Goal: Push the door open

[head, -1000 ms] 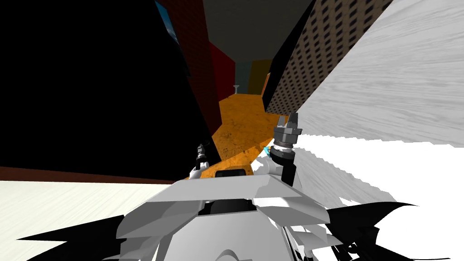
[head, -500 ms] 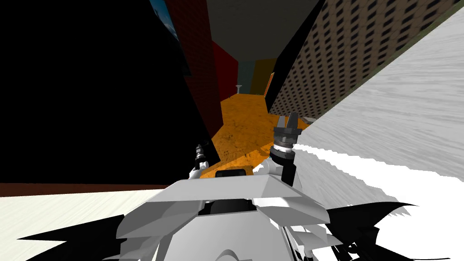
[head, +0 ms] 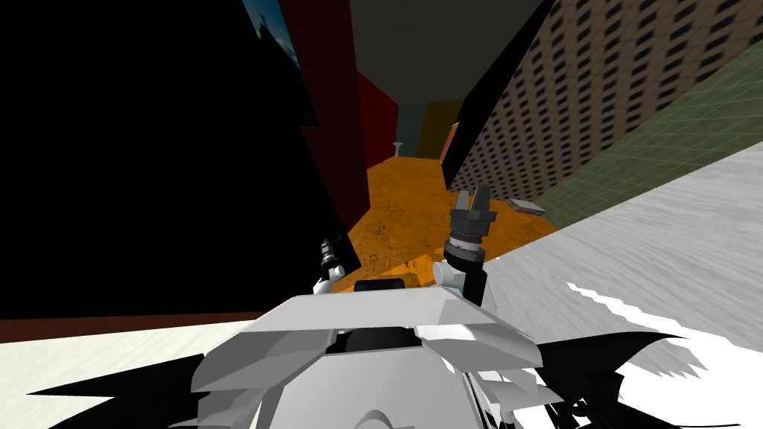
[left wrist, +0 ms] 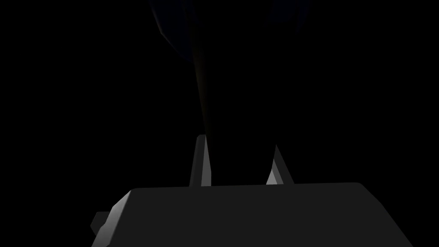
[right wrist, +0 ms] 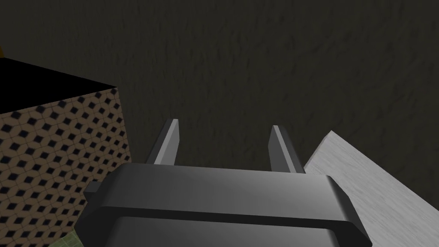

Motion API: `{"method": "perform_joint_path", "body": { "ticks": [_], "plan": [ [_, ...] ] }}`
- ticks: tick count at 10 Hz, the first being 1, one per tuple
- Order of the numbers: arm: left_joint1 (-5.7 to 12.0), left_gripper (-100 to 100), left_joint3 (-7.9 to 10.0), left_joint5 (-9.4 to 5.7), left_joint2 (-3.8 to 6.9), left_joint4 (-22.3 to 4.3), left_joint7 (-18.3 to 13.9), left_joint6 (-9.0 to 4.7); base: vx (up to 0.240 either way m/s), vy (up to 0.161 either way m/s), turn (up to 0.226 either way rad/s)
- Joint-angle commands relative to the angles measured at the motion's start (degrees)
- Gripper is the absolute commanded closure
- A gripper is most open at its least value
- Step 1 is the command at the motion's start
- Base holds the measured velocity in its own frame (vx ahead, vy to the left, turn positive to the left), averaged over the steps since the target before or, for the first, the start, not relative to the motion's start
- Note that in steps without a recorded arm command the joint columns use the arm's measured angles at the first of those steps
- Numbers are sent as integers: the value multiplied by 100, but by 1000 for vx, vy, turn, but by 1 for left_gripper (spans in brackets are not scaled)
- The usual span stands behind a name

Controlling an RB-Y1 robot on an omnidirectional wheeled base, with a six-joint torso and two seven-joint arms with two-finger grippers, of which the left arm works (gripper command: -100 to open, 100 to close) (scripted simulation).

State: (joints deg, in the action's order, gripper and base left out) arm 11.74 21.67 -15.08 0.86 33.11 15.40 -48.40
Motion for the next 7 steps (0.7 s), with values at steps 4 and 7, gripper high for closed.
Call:
{"method": "perform_joint_path", "body": {
  "ticks": [4,7],
  "plan": [
    [118,100,222,-131,-279,-61,202,-132,184,-25,67],
    [96,100,399,-240,-38,-139,249,-228,90,1,23]
  ]
}}
